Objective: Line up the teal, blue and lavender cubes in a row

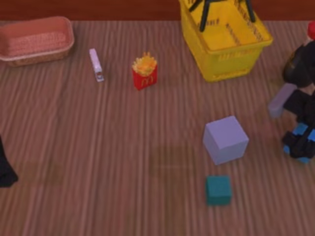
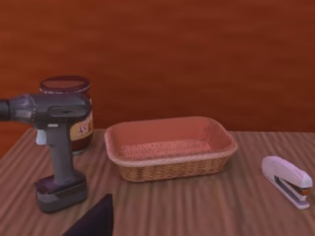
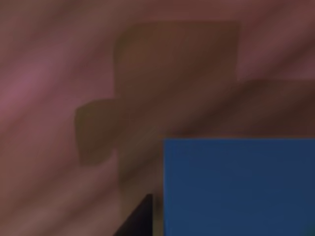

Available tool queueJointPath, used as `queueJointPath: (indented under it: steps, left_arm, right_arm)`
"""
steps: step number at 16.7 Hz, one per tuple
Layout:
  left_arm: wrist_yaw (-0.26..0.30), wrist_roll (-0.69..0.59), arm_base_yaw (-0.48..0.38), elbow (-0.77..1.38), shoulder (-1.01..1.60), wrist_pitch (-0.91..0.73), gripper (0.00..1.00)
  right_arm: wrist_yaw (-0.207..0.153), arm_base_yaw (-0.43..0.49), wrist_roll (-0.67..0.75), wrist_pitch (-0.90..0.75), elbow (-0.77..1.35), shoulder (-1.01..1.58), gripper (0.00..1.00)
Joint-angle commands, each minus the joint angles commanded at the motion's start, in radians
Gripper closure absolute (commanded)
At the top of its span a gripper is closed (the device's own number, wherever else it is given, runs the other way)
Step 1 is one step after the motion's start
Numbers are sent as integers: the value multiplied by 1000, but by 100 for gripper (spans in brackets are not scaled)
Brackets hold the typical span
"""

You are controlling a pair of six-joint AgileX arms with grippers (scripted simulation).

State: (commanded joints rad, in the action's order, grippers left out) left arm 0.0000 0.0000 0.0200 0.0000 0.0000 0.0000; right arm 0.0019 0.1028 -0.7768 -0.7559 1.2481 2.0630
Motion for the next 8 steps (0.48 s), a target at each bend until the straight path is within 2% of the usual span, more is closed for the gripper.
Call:
queueJointPath:
  steps: [3,8]
  left_arm:
    - [0,0,0,0,0,0,0]
    - [0,0,0,0,0,0,0]
  right_arm:
    - [0,0,0,0,0,0,98]
    - [0,0,0,0,0,0,100]
